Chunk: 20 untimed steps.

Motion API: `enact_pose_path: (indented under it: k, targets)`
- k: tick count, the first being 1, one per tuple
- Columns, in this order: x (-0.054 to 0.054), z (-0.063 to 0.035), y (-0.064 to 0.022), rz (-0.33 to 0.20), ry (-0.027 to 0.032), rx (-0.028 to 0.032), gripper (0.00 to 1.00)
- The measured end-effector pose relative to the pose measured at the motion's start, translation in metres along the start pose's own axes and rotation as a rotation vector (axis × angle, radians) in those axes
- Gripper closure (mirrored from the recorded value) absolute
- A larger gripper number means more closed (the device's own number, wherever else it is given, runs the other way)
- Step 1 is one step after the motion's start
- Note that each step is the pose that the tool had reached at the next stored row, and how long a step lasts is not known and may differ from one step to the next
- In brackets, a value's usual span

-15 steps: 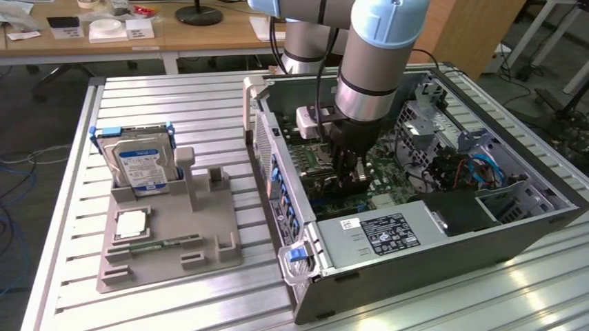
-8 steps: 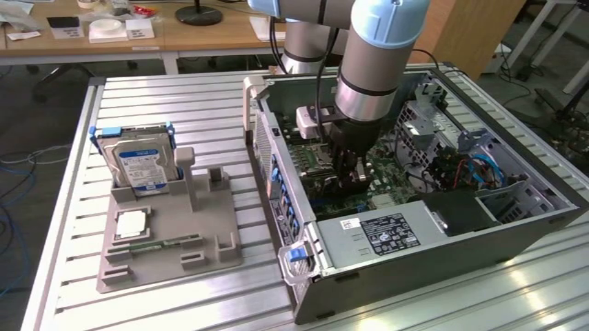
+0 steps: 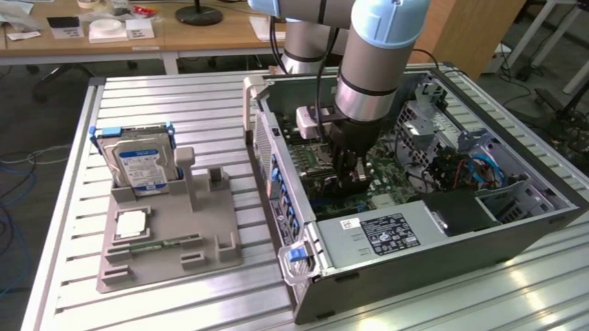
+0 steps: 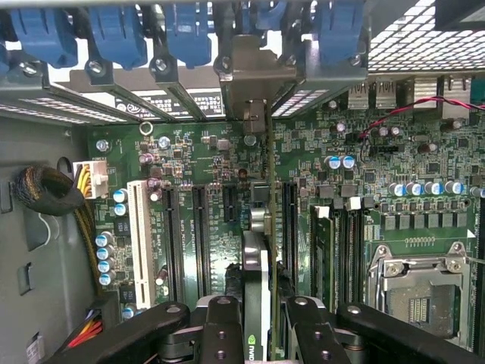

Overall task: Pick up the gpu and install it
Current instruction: 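Insert the gpu into the slot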

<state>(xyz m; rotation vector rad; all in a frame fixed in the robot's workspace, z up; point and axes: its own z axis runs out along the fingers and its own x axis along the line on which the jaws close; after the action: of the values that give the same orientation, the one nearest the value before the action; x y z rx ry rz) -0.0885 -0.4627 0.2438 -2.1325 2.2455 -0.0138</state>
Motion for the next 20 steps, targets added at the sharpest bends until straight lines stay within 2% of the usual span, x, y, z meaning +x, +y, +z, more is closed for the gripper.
enact_pose_path:
  k: [20]
  targets:
    - [0.0002, 0.0009, 0.0001, 0.0, 0.0019, -0.0007, 0.73]
